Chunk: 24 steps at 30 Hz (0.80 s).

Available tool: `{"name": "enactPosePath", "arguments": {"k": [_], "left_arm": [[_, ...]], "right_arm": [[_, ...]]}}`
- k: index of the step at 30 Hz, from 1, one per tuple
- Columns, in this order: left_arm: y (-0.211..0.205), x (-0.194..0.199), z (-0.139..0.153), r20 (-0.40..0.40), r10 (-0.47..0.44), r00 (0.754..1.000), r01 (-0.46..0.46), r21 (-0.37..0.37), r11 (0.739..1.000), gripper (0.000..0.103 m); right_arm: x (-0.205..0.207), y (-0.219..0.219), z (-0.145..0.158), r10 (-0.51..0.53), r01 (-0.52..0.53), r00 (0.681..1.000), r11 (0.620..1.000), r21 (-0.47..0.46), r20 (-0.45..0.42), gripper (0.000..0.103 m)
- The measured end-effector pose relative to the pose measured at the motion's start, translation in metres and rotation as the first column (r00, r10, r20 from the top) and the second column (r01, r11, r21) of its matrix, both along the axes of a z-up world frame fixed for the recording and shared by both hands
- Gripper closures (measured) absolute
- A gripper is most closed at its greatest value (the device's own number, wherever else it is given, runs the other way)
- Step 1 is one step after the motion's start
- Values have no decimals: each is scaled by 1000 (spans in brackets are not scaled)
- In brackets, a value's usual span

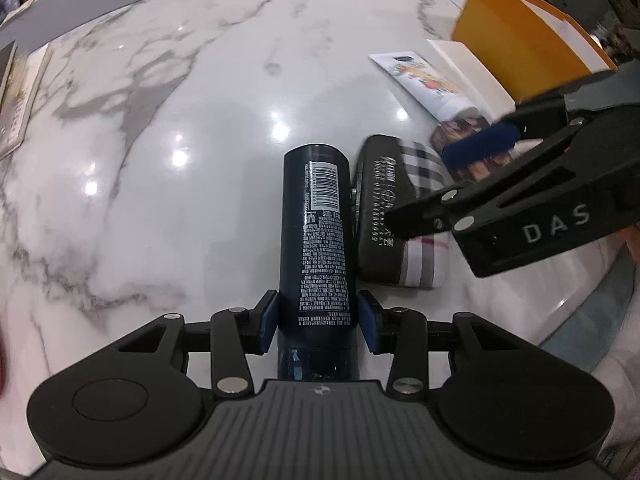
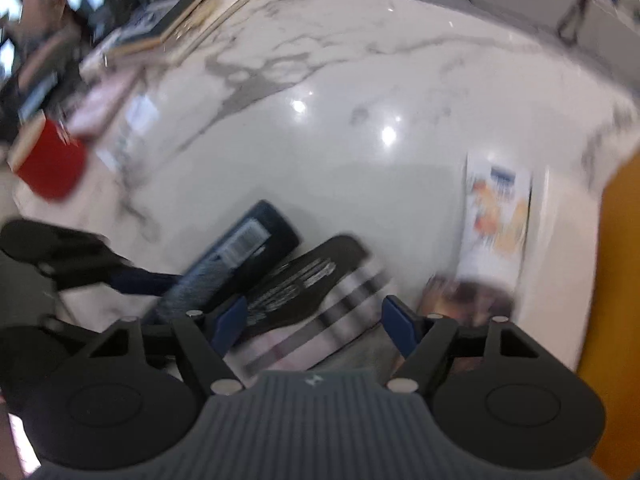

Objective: Organize rigid objects
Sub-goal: 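Lift the spray can with the left tool while the right tool lifts the plaid case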

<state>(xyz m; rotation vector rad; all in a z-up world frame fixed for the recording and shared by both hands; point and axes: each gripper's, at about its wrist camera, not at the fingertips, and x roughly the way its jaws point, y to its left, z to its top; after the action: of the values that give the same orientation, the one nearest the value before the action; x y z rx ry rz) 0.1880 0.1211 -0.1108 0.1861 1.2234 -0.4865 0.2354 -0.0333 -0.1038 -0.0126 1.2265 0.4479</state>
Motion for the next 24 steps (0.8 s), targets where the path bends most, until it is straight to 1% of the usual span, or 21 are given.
{"name": "enactPosePath", "arguments": {"k": [2, 5, 6, 7, 8, 10, 12, 13, 14, 17, 19, 22, 23, 24], "left_arm": [[-2, -2, 0, -15, -21, 1000, 21, -10, 1000, 55], [1, -1, 0, -44, 2, 999, -4, -32, 999, 55], [2, -1, 0, -43, 18, 999, -19, -23, 1000, 55], [3, -1, 0, -32, 38, 999, -38, 7, 999, 55], [4, -2, 1, -21, 54, 998, -54, 27, 998, 55], [10, -1, 1, -21, 93, 995, -93, 33, 995, 55], [14, 2, 1, -28, 121, 992, -120, 37, 992, 55], [15, 3, 1, -29, 127, 991, -125, 52, 991, 55], [14, 2, 1, -27, 124, 992, -122, 71, 990, 56], [11, 2, 1, -45, 111, 993, -106, 94, 990, 55], [11, 4, 1, -51, 100, 994, -95, 98, 991, 55], [12, 4, 0, -32, 84, 996, -81, 86, 993, 46], [13, 4, 0, -23, 85, 996, -83, 80, 993, 40], [13, 5, -1, -16, 90, 996, -89, 75, 993, 37]], "right_arm": [[-3, -7, -4, -73, 74, 997, 997, 29, -34, 27], [0, -8, -10, -150, 152, 987, 988, 28, -54, 27], [2, -6, -13, -155, 157, 986, 987, 25, -60, 27], [3, -3, -15, -149, 150, 987, 989, 17, -57, 28], [3, 1, -18, -135, 136, 989, 991, 9, -56, 28], [1, 11, -19, -87, 86, 996, 996, -14, -14, 30], [-3, 25, -20, -8, 9, 1000, 998, -60, 27, 30], [-5, 28, -21, 26, -23, 999, 996, -83, 41, 32], [-7, 31, -21, 55, -49, 997, 993, -103, 57, 32], [-10, 31, -22, 140, -131, 988, 984, -124, 68, 33], [-13, 30, -23, 194, -182, 979, 972, -151, 67, 33], [-20, 26, -24, 265, -248, 961, 950, -188, 74, 33], [-22, 24, -24, 276, -258, 958, 948, -187, 77, 33], [-23, 22, -24, 282, -264, 956, 947, -180, 79, 33]]}}
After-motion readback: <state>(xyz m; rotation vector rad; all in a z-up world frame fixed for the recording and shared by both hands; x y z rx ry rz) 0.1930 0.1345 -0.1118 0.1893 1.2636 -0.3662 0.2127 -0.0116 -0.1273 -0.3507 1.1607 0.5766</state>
